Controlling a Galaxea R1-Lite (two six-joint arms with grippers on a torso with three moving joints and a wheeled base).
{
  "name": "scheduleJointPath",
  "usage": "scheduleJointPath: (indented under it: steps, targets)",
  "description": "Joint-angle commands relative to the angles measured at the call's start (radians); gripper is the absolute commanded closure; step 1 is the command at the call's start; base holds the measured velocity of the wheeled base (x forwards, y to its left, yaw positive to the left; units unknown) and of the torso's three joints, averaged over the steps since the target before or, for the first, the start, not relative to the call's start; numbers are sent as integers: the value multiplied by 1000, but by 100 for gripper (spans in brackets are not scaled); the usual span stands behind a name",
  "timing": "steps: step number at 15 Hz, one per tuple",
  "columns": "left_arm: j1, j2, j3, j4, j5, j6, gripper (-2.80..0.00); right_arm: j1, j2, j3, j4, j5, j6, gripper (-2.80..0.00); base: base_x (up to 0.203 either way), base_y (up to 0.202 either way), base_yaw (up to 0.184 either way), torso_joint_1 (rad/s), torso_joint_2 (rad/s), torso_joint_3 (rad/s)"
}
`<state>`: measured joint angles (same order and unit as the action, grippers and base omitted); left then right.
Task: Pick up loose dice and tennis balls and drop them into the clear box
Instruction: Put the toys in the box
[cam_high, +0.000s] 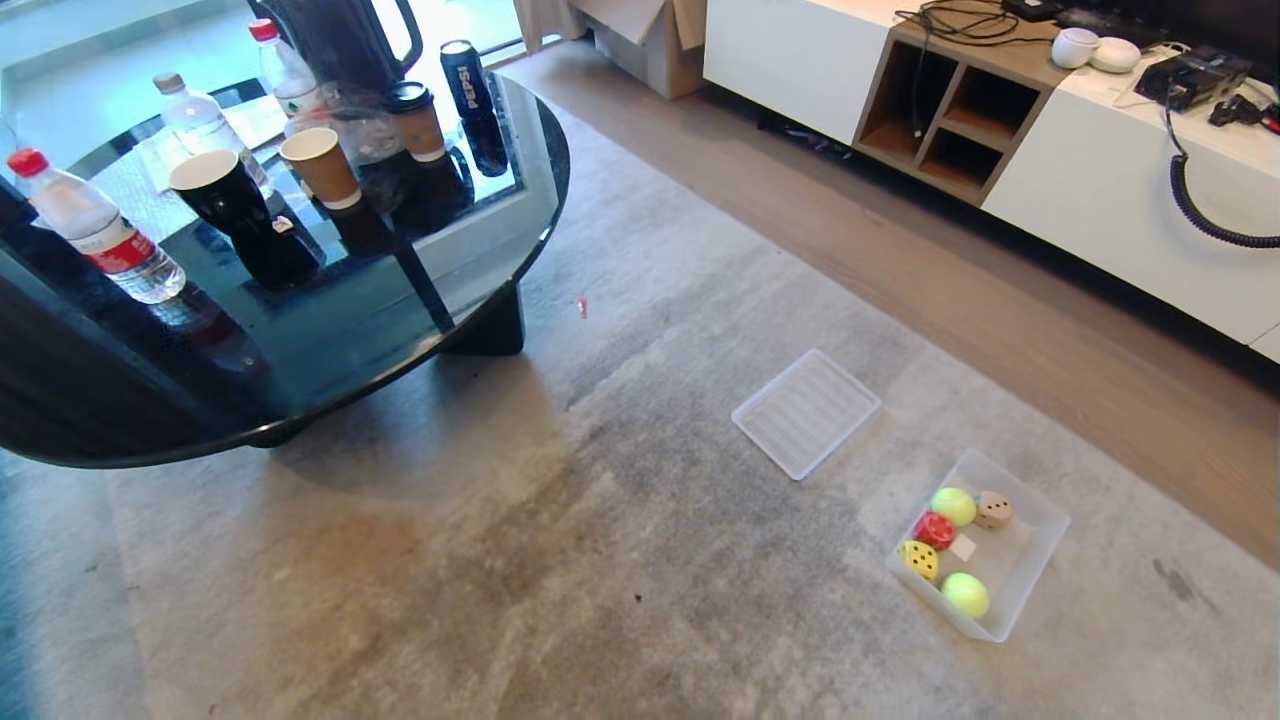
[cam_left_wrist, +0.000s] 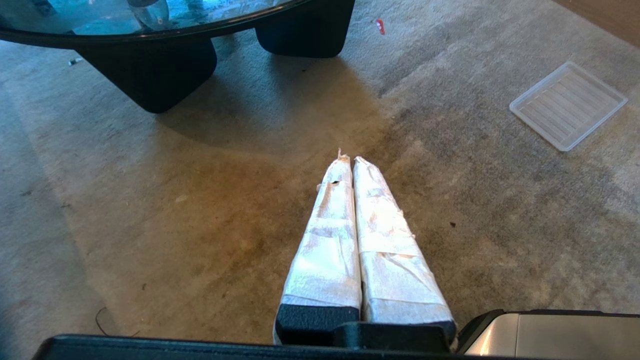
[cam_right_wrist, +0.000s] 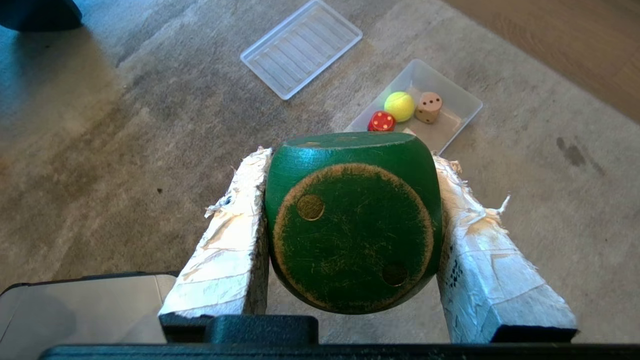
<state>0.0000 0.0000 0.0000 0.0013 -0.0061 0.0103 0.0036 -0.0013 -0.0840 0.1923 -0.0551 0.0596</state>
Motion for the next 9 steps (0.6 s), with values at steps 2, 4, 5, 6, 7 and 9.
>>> scheduleJointPath:
  steps: [2, 4, 5, 6, 7, 9]
  targets:
    - [0, 0, 0, 0, 0, 0, 0, 1, 0, 0, 1, 0, 0, 0, 0, 0, 0, 2, 4, -195]
    - [0, 0, 0, 0, 0, 0, 0, -1, 0, 0, 1, 0, 0, 0, 0, 0, 0, 1, 0, -200]
    - [0, 0, 0, 0, 0, 0, 0, 0, 0, 0, 1, 0, 0, 0, 0, 0, 0, 2, 7, -188]
    - [0, 0, 0, 0, 0, 0, 0, 1, 0, 0, 1, 0, 0, 0, 0, 0, 0, 3, 10, -203]
    - [0, 0, 0, 0, 0, 0, 0, -1, 0, 0, 1, 0, 0, 0, 0, 0, 0, 2, 11, -193]
    - [0, 0, 0, 0, 0, 0, 0, -1, 0, 0, 1, 0, 0, 0, 0, 0, 0, 4, 5, -198]
